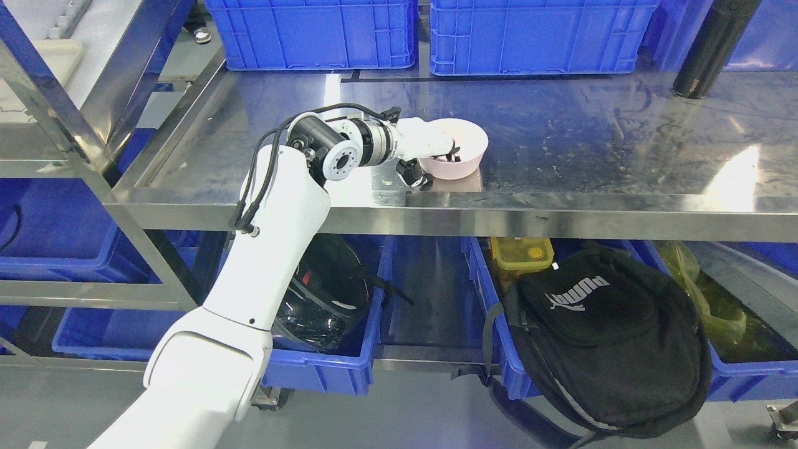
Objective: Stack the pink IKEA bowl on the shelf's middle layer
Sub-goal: 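Lift the pink bowl off the shelf with the left hand, then hold the pink bowl raised in the left hand while the robot turns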
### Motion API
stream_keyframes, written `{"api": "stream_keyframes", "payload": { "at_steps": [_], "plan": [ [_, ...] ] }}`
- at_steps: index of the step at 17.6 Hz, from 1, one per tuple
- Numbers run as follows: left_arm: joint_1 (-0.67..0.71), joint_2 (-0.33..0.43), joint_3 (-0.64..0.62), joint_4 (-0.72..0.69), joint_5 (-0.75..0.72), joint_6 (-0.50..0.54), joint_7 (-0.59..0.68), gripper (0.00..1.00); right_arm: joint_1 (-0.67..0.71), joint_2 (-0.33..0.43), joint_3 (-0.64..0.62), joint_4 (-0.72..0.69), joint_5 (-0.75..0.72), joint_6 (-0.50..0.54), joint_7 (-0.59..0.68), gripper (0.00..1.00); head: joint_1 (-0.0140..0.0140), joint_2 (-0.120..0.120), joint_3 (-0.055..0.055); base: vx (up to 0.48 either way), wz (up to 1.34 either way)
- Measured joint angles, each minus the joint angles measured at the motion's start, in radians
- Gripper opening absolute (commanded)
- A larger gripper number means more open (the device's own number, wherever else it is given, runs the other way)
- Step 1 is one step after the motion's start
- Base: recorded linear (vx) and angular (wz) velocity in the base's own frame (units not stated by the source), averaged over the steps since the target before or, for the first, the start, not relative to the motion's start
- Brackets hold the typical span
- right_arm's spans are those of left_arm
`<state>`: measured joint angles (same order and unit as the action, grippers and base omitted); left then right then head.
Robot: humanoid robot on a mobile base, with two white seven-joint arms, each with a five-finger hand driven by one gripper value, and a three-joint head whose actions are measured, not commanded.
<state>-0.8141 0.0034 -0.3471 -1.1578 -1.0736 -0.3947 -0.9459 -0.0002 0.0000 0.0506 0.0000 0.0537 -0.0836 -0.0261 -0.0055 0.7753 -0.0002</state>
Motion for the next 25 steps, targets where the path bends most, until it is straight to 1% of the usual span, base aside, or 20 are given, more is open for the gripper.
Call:
{"api": "stream_keyframes", "payload": {
  "at_steps": [4,6,12,18,21,25],
  "plan": [
    [-0.001,-0.001,0.046,0.002,0.025,-0.078,-0.015,0.0,0.0,0.0,0.0,0.0,0.0,0.0,0.0,1.0,0.0,0.0,0.0,0.0,0.0],
    [-0.003,-0.002,0.076,-0.005,0.046,-0.101,-0.018,0.0,0.0,0.0,0.0,0.0,0.0,0.0,0.0,1.0,0.0,0.0,0.0,0.004,-0.01],
    [-0.012,-0.002,0.159,-0.05,0.153,-0.172,-0.011,0.0,0.0,0.0,0.0,0.0,0.0,0.0,0.0,1.0,0.0,0.0,0.0,0.0,0.01],
    [0.0,-0.003,0.25,-0.108,0.286,-0.352,-0.01,0.0,0.0,0.0,0.0,0.0,0.0,0.0,0.0,1.0,0.0,0.0,0.0,-0.002,0.03],
    [0.036,-0.003,0.274,-0.139,0.351,-0.379,-0.006,0.0,0.0,0.0,0.0,0.0,0.0,0.0,0.0,1.0,0.0,0.0,0.0,-0.019,0.38],
    [0.122,-0.003,0.301,-0.188,0.452,-0.39,-0.001,0.0,0.001,0.0,0.0,0.0,0.0,0.0,0.0,1.0,0.0,0.0,0.0,-0.006,0.64]
  ]
}}
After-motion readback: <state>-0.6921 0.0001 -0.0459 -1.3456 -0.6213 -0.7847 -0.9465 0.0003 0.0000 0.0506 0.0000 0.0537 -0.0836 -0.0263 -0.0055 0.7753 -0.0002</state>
